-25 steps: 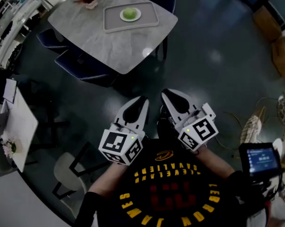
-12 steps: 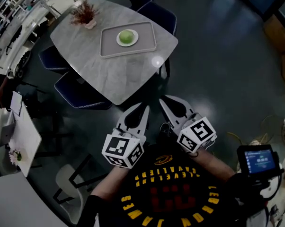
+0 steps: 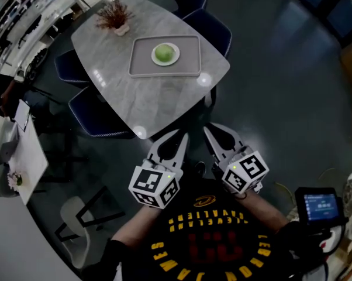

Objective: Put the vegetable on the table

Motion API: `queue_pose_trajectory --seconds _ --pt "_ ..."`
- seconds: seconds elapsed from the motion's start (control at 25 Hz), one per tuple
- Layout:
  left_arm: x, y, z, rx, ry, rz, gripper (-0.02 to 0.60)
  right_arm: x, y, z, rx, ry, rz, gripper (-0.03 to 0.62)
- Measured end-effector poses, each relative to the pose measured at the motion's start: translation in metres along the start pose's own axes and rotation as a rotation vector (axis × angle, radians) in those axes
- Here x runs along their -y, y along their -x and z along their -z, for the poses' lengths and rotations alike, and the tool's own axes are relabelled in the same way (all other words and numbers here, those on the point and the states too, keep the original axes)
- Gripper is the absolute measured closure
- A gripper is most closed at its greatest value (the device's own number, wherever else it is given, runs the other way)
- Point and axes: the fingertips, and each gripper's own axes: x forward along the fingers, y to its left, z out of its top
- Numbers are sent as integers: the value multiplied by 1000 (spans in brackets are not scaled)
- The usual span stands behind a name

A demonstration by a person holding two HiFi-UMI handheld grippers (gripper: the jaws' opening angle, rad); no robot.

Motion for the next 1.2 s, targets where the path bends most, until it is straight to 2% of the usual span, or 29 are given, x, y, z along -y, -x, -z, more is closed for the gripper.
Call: queue_pose_trajectory --seconds 0.16,0.36,0.56,0.76,0.88,1.04,1.2 --pt "-17 -23 4 -21 27 -12 535 21 -19 4 -29 -13 0 561" --pt "-40 -68 -10 -20 45 -5 535 62 -49 -7 -49 -16 27 561" --pt "-71 -105 -35 -6 47 23 535 96 -88 -23 -68 -5 78 562" --pt "-101 -137 -64 5 45 16 535 131 -119 -51 -82 20 144 561" --pt "-117 -150 -75 5 64 13 535 147 -138 -63 -103 32 176 562" --pt "-151 -159 -83 3 91 -4 535 161 -173 -58 -171 40 208 561" --pt "-189 -163 -87 -2 108 -48 535 167 -207 -51 -206 38 191 560"
